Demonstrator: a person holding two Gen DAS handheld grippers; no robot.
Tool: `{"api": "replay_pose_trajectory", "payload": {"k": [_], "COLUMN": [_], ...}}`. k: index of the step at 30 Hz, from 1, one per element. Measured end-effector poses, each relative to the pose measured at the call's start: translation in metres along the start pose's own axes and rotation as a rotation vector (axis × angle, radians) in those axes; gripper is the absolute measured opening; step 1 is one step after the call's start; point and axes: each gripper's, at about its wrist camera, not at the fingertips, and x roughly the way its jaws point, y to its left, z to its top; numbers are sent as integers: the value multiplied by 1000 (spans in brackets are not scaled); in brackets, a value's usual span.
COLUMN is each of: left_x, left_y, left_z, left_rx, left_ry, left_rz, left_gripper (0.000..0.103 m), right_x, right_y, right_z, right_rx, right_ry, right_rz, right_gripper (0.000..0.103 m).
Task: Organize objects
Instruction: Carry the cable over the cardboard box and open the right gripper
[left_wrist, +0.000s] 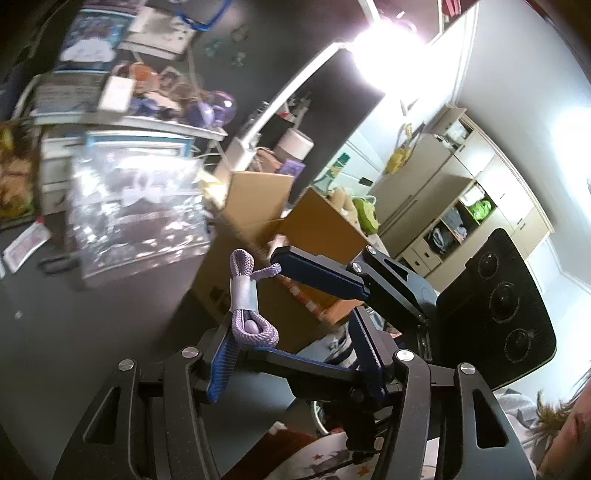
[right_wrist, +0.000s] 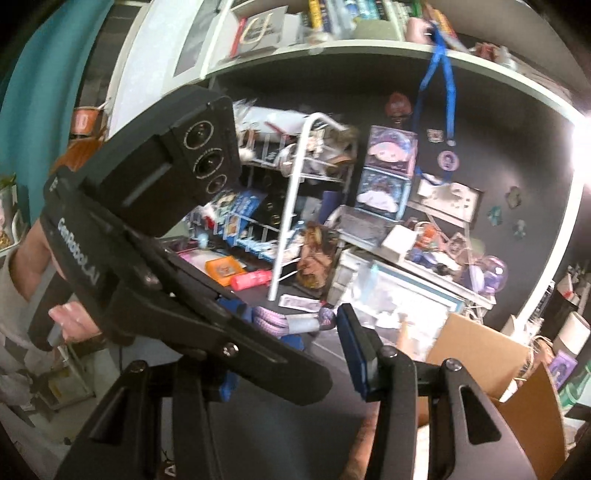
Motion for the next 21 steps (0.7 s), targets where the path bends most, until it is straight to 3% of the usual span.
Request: {"api": "replay_pose_trajectory", "payload": {"k": [13,21], "left_x": [76,111], "left_y": [-53,-71], "left_z": [51,63], "left_rx": [112,159], "left_ry": [87,148], "left_rz": [-13,55], "left_gripper": [54,54], "right_x": [-44,-53], "right_y": [-77,-114], "right_z": [-15,-33], "right_rx": [100,182], "right_ry": [-20,22], "right_rz": [-107,-115], "right_gripper": [44,44]}}
